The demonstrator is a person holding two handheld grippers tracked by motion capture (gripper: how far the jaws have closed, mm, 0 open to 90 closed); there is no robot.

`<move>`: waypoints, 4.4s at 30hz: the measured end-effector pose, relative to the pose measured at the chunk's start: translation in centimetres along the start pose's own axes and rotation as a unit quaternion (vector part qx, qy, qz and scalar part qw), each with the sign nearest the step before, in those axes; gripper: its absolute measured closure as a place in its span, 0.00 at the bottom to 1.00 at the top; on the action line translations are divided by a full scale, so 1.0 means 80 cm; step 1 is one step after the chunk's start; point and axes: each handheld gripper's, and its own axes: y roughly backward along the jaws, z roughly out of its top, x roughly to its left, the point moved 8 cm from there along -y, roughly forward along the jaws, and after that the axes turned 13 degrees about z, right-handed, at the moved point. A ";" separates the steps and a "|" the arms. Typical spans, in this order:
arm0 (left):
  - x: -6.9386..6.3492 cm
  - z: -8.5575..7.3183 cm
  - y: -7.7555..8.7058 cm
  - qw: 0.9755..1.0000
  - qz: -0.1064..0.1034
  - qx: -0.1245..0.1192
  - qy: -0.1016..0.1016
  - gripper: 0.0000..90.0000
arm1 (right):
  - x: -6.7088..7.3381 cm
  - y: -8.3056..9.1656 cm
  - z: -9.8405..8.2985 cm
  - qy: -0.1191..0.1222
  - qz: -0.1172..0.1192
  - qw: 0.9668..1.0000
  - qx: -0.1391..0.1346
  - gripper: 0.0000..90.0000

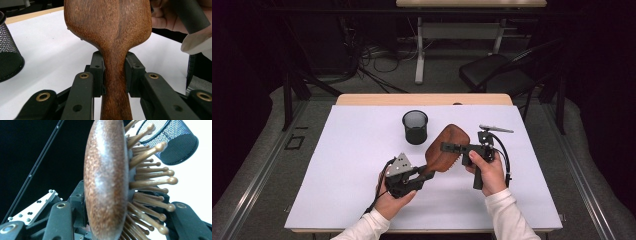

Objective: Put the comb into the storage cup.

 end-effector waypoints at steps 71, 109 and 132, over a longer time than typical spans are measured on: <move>0.006 0.002 -0.005 0.998 -0.033 -0.013 0.049 0.58 | -0.010 0.012 0.002 -0.023 -0.012 0.999 -0.023 0.54; 0.038 0.024 0.008 0.997 0.022 -0.056 0.057 0.44 | -0.016 0.042 0.017 -0.020 -0.023 0.998 -0.053 0.54; 0.092 0.022 0.012 0.992 0.085 -0.056 0.071 0.41 | -0.014 0.042 0.017 -0.020 -0.018 0.998 -0.056 0.54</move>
